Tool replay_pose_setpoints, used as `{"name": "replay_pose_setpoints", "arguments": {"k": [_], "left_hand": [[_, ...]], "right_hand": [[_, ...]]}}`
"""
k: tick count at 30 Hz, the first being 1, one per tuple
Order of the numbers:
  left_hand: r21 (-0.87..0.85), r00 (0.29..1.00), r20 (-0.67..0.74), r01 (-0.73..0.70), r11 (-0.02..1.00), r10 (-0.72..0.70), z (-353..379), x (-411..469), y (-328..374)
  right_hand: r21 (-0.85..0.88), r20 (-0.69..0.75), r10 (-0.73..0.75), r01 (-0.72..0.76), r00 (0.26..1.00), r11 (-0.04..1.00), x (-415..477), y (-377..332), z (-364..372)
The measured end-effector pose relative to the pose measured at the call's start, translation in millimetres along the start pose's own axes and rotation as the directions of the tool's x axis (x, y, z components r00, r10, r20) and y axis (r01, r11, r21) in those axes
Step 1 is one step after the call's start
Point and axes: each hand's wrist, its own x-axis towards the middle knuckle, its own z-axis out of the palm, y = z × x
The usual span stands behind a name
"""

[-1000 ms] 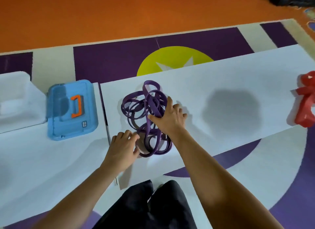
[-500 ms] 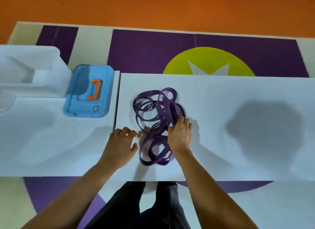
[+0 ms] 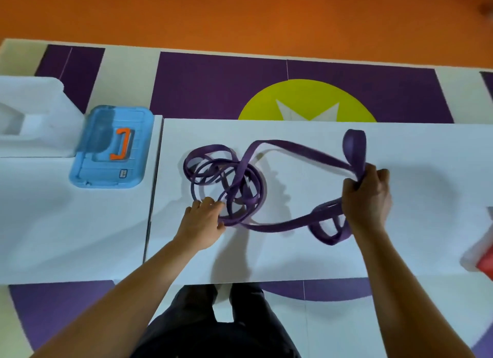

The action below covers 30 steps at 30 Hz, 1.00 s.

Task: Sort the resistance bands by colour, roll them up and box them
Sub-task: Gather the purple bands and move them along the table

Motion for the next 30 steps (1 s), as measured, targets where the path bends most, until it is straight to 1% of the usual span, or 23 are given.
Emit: {"name": "replay_pose_setpoints", "arguments": {"k": [3,5,8,10,12,14,16,17,18,20,22,24,26,30], "left_hand": [[0.038,0.999,0.013,0.032,0.999,-0.033,6.2,2.1,5.8],[0.067,0.999,-0.004,0.034,0.997,-0.034,9.6,3.9,8.9],[0.073,0.999,-0.014,0.034,0.997,-0.033,12.8,7.2,14.7],[0.071,0.998,-0.033,0.05,0.996,-0.048,12.8,10.7,17.6],[0.071,0.991,-0.097,0.096,0.993,-0.088,11.0,14.5,16.5],[0.059,0.964,-0.209,0.18,0.982,-0.165,9.9,20.5,11.3],[-0.018,0.909,-0.307,0.292,0.956,-0.284,7.4,28.0,2.0],[-0.076,0.883,-0.313,0.345,0.935,-0.351,5.1,32.3,-3.6],[-0.133,0.863,-0.286,0.394,0.909,-0.416,2.2,37.8,-10.5],[-0.253,0.845,-0.178,0.456,0.853,-0.505,-1.2,53.0,-25.4],[-0.395,0.842,-0.085,0.462,0.794,-0.533,-3.0,68.6,-35.7],[-0.552,0.829,-0.034,0.451,0.702,-0.559,-3.2,82.6,-39.3],[-0.641,0.822,0.0,0.437,0.631,-0.569,-3.9,92.6,-34.6],[-0.677,0.831,-0.044,0.383,0.628,-0.554,-3.5,99.6,-23.5]], "right_hand": [[-0.05,-0.062,-0.005,0.002,0.998,0.999,22.6,17.8,-11.5],[-0.08,-0.044,-0.001,-0.002,0.999,0.997,30.2,26.0,-12.0],[-0.096,0.052,0.018,-0.013,0.998,0.995,27.8,24.9,0.7],[-0.076,0.151,0.027,-0.016,0.988,0.997,18.9,17.3,15.9],[-0.052,0.27,-0.003,0.017,0.963,0.998,5.6,6.5,34.1],[-0.032,0.352,-0.07,0.087,0.933,0.996,-9.1,-6.8,52.9],[-0.005,0.391,-0.124,0.137,0.912,0.991,-21.3,-23.7,69.6],[0.009,0.412,-0.141,0.15,0.9,0.989,-27.3,-32.4,76.3],[0.023,0.438,-0.162,0.169,0.884,0.985,-33.6,-40.4,83.2],[0.054,0.487,-0.22,0.222,0.845,0.974,-49.1,-51.9,96.0],[0.083,0.527,-0.255,0.25,0.811,0.965,-67.0,-57.2,106.4],[0.091,0.558,-0.269,0.264,0.785,0.96,-83.7,-57.3,116.3],[0.087,0.572,-0.261,0.258,0.778,0.962,-95.4,-56.2,122.9],[0.061,0.541,-0.234,0.24,0.808,0.969,-105.5,-57.7,128.1]]}}
